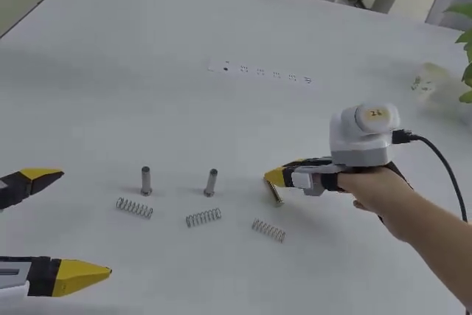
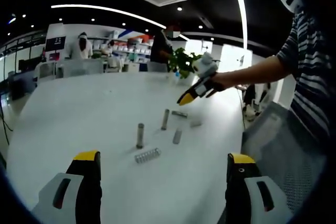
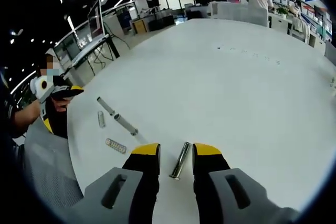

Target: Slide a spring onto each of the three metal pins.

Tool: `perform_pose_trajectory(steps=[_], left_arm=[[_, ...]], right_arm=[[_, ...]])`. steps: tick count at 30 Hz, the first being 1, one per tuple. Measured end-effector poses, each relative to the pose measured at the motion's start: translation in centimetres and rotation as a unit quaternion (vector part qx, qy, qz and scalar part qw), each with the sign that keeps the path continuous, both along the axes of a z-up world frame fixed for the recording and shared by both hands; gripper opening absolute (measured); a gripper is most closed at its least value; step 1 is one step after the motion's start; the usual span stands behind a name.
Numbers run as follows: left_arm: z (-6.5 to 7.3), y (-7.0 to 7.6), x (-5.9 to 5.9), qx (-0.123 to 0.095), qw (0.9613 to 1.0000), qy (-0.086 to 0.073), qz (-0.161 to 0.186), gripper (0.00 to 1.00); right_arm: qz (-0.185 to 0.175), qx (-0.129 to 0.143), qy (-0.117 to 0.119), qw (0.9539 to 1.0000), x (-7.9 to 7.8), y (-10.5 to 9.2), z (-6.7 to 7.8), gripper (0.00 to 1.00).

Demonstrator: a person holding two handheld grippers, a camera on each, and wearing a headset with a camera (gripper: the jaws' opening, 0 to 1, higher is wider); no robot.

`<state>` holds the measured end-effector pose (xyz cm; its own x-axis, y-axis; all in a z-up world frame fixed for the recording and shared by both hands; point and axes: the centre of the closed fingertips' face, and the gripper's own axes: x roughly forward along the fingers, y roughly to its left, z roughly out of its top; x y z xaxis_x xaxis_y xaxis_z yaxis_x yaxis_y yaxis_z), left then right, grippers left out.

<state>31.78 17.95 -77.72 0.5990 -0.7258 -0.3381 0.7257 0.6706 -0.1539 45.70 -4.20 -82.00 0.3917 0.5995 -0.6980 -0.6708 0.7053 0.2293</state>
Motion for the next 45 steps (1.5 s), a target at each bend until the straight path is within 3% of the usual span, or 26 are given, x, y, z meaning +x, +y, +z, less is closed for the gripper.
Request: perform_pose_trajectory(steps=[5,20,27,36,41,45], left_arm=[[0.0,0.1,0.1,0.000,1.0000,0.000,0.000,0.96],[0.2,0.0,0.3,-0.001,1.0000,0.002,0.004,0.95],[-0.1,0.1,0.1,-0.001,1.0000,0.006,0.007,0.94],[-0.3,0.3,-0.1,0.000,0.9999,0.009,0.012,0.94],[-0.4,0.3,-0.1,0.000,0.9999,0.010,0.011,0.94],[-0.4,0.2,-0.1,-0.001,0.9999,0.009,0.011,0.94]], right_arm=[[-0.007,-0.004,0.017,0.9998,0.2,0.1,-0.5,0.21],[-0.014,-0.052,0.049,0.9973,0.6,0.0,-3.2,0.16],[-0.011,-0.056,0.055,0.9969,0.4,0.4,-3.8,0.14],[-0.017,-0.083,0.047,0.9953,0.9,0.2,-4.1,0.08],[-0.022,-0.097,0.055,0.9935,0.8,0.1,-4.1,0.06],[-0.008,-0.113,0.042,0.9927,0.6,0.1,-4.1,0.05]])
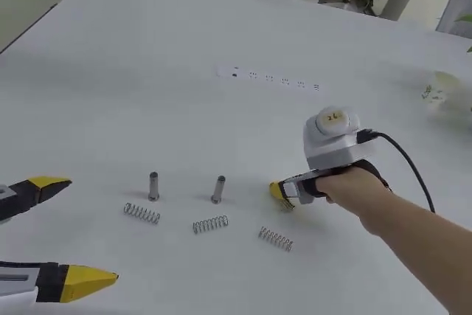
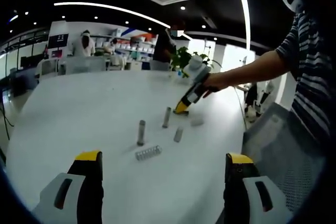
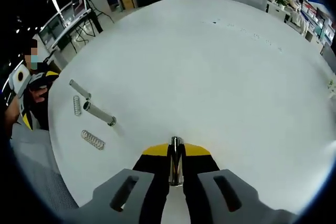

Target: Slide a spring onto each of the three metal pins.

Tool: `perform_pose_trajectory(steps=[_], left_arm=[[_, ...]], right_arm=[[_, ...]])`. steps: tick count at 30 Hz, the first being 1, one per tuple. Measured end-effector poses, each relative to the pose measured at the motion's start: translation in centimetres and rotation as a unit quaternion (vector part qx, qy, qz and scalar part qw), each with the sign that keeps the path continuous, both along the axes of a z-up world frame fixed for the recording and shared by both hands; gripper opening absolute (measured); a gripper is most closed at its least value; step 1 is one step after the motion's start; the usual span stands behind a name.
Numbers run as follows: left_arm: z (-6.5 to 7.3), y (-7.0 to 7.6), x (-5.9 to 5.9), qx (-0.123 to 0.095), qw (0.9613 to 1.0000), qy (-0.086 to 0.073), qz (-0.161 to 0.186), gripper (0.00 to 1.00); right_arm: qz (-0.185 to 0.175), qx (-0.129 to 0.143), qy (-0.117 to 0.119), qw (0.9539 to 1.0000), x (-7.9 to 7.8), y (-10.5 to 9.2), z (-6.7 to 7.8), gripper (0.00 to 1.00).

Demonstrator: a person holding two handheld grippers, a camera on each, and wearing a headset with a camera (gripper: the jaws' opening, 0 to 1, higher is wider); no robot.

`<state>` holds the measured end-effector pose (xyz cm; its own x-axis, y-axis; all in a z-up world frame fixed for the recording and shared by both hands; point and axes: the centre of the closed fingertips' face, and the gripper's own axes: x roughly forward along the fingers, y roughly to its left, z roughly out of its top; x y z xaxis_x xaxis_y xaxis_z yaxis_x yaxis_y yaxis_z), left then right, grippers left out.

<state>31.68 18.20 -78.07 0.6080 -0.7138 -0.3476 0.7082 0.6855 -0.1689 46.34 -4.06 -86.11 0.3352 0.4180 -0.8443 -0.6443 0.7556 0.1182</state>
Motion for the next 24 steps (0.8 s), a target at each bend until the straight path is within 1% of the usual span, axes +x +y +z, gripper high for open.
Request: perform_pose_trajectory(steps=[5,7,11,16,24], left_arm=[[-0.1,0.1,-0.1,-0.001,1.0000,0.001,0.001,0.94],[-0.1,0.1,-0.1,-0.001,1.0000,0.001,0.002,0.94],[-0.2,0.1,-0.1,0.000,1.0000,0.002,0.002,0.94],[-0.2,-0.1,-0.1,0.001,1.0000,0.003,0.001,0.93],[-0.1,-0.5,0.1,0.002,1.0000,0.000,-0.005,0.93]], right_arm=[[-0.005,0.005,-0.006,1.0000,0.0,-0.2,0.0,0.05],[-0.009,0.007,-0.013,0.9999,-0.1,-0.4,0.2,0.05],[-0.018,0.026,-0.021,0.9993,-0.4,-0.5,0.6,0.05],[-0.020,0.042,-0.032,0.9984,-0.6,-0.8,1.2,0.05],[-0.020,0.054,-0.050,0.9971,-0.8,-0.8,2.0,0.05]])
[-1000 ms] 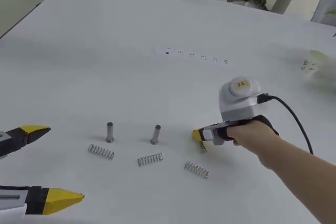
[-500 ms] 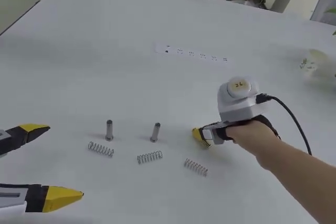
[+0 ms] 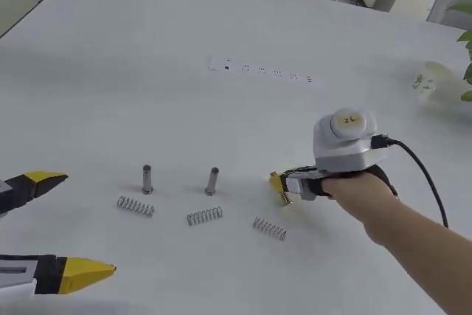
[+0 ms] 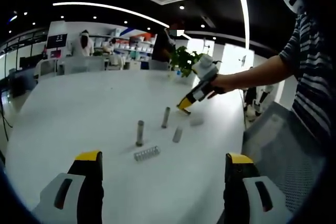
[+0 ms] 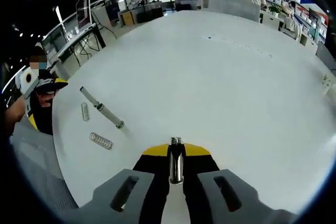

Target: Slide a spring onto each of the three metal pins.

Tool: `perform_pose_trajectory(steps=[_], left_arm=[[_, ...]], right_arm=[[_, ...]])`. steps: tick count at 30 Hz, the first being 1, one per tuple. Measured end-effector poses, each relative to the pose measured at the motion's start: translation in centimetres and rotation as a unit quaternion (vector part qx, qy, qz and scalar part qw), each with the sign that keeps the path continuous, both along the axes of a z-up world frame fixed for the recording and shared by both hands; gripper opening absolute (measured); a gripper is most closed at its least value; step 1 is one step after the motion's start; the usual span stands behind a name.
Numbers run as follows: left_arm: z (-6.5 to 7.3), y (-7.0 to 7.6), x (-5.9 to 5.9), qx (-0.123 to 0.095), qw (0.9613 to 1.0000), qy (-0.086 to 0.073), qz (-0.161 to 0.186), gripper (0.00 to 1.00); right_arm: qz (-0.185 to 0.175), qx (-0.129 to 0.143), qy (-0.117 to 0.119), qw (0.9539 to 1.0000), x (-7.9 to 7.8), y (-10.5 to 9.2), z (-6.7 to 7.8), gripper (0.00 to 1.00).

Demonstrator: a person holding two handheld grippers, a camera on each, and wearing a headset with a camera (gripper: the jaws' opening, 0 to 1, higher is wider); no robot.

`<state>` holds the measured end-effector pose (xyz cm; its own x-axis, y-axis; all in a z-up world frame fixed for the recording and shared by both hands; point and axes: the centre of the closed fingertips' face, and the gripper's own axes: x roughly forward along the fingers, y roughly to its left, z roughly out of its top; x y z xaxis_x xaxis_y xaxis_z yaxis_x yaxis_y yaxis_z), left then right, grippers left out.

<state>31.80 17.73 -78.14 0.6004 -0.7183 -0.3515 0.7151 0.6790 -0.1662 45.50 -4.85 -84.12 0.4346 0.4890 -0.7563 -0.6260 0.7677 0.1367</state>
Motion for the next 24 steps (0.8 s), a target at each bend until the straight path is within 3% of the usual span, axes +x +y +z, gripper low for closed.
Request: perform_pose_trajectory(steps=[7,24], left_arm=[[-0.1,0.0,0.0,0.001,1.0000,0.001,-0.001,0.93],[0.0,-0.3,0.2,0.002,1.0000,-0.001,-0.004,0.93]], right_arm=[[0.005,0.012,-0.012,0.9998,-0.1,0.3,0.6,0.05],[0.019,0.013,-0.040,0.9989,-0.2,0.7,1.8,0.05]])
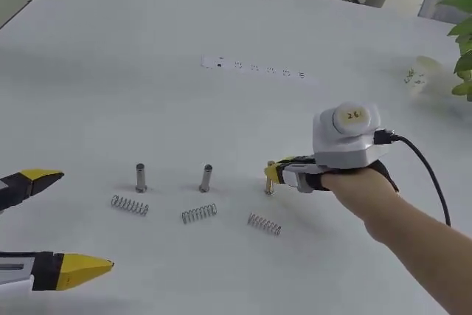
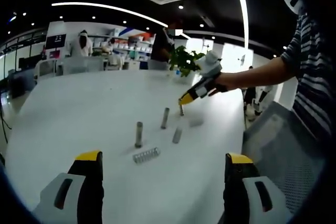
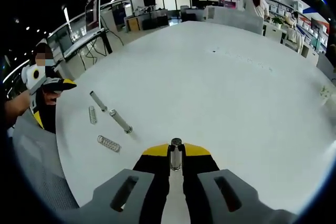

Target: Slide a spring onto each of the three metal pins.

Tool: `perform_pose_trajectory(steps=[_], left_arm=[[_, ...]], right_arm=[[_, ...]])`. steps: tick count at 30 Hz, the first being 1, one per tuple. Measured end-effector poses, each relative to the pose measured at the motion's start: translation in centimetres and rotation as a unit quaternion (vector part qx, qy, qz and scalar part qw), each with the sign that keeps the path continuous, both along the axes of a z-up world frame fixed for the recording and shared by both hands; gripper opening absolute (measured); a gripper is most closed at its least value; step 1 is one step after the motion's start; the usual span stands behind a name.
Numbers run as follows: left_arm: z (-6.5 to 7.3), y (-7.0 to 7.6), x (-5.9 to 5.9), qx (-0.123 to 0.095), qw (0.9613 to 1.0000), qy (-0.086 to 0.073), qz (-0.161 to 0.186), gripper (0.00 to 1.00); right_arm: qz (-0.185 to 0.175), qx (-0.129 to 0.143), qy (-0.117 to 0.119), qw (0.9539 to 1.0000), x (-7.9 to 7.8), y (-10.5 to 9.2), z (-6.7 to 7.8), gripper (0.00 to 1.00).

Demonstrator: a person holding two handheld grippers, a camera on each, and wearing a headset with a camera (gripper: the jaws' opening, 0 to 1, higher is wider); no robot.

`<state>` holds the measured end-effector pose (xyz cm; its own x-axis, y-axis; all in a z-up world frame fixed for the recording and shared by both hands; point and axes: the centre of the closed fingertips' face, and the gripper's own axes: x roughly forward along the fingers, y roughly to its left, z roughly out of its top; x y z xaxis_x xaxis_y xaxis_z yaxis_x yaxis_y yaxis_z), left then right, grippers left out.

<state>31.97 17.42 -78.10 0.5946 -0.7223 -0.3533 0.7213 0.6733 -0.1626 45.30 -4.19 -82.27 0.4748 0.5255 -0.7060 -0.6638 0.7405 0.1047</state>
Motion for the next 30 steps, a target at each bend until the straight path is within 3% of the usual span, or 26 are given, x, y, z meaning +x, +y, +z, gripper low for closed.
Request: perform_pose_trajectory(steps=[16,30], left_arm=[[0.0,0.1,0.0,0.001,1.0000,0.000,-0.001,0.93],[0.2,-0.2,-0.2,-0.001,1.0000,0.001,-0.005,0.93]], right_arm=[[0.011,-0.017,-0.010,0.9997,-1.4,-0.5,0.0,0.05],[0.030,-0.041,-0.027,0.9984,-1.6,-0.5,0.1,0.06]])
